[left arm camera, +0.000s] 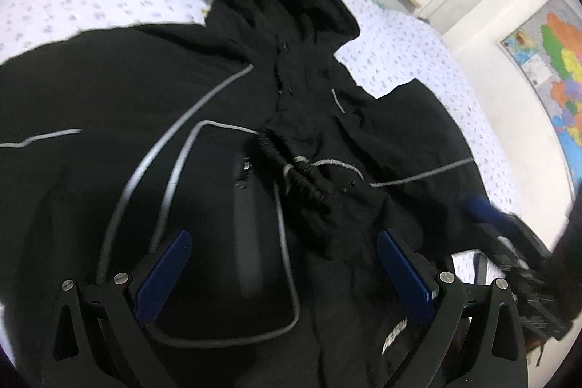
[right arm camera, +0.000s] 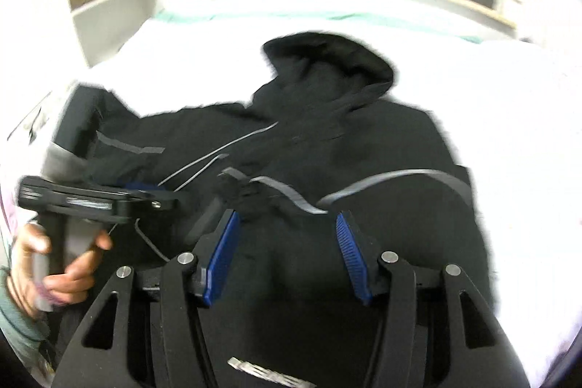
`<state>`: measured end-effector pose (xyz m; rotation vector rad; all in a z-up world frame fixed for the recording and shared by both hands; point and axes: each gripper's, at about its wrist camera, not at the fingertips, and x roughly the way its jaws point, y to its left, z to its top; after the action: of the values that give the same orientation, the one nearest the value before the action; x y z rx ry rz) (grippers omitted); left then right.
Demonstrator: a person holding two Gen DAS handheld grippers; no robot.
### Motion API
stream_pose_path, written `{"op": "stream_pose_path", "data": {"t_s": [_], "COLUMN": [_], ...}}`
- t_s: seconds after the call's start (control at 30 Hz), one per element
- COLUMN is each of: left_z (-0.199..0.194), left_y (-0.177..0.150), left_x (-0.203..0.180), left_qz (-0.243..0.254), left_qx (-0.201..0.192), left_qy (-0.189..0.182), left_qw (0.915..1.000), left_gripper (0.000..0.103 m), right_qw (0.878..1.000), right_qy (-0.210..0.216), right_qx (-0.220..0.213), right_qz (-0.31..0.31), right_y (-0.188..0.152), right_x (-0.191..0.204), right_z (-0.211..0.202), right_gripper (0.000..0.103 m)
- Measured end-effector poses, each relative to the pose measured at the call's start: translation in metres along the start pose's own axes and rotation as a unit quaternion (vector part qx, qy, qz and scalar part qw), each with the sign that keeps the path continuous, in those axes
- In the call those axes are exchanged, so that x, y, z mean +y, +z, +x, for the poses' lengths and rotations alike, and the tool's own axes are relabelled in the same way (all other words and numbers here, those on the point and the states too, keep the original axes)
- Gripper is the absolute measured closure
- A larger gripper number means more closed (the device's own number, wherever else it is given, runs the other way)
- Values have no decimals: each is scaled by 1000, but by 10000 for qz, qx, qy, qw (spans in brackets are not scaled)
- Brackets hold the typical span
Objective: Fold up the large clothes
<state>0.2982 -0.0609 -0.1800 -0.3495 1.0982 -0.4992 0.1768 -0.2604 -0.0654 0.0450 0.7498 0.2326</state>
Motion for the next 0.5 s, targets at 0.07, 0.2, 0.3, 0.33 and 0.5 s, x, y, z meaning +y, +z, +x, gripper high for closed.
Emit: {"op": "stream_pose_path", "data": {"t_s": [0.07, 0.2, 0.3, 0.33, 0.5], "left_z": [14, 48, 65, 66, 46], "left_y": [4, 12, 13, 14, 19], "left_x": [-7, -24, -32, -36, -39], "left_qz": [-104, -189, -117, -20, 204], "left_qx": [69, 180, 217, 152, -174], "left_qy": [-66, 154, 446, 568, 687], "left_qw": [9999, 9995, 9987, 9983, 9973], "left_gripper": [1, 19, 41, 46, 78], "right_qw": [9996, 9969, 9948, 9943, 9929], "right_qy": [-196, -618, -738, -769, -804], "right_qx": [-100, -154, 15, 52, 282], "right_qz": [201, 472, 698, 731, 826], "right_y": [-2, -7, -13, -14, -16], "right_x": [-27, -71, -98, -102, -110], "right_z": [-16, -35, -31, -29, -6], "right_gripper": [42, 35, 34, 34, 34]}}
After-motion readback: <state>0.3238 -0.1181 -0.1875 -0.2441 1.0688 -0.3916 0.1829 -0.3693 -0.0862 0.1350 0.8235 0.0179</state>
